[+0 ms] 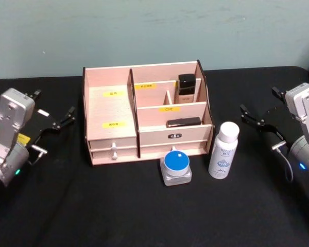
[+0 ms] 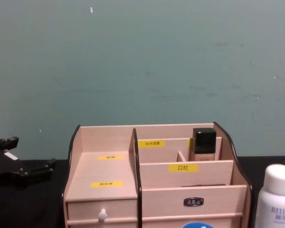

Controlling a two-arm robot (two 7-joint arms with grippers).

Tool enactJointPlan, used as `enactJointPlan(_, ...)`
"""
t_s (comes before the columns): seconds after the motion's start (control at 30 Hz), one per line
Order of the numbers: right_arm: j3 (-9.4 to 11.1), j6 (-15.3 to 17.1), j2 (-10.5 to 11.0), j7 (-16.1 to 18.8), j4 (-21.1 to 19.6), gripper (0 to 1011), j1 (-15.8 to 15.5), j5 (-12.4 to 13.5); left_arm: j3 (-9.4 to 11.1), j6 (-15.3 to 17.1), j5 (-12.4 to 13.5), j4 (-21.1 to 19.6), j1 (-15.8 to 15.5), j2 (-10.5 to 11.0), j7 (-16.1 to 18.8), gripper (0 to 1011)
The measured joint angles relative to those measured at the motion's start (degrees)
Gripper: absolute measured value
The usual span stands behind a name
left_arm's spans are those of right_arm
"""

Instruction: Pick up the facial cleanser and watermelon frost from the table and place them into the tiered storage box.

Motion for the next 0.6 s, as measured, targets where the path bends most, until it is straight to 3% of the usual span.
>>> enactJointPlan(0.6,0.0,0.01,0.0,0.0,0.0,1007,0.0,0.0,0.0,0.0,0.0,0.0,0.0,0.0,0.0,1010)
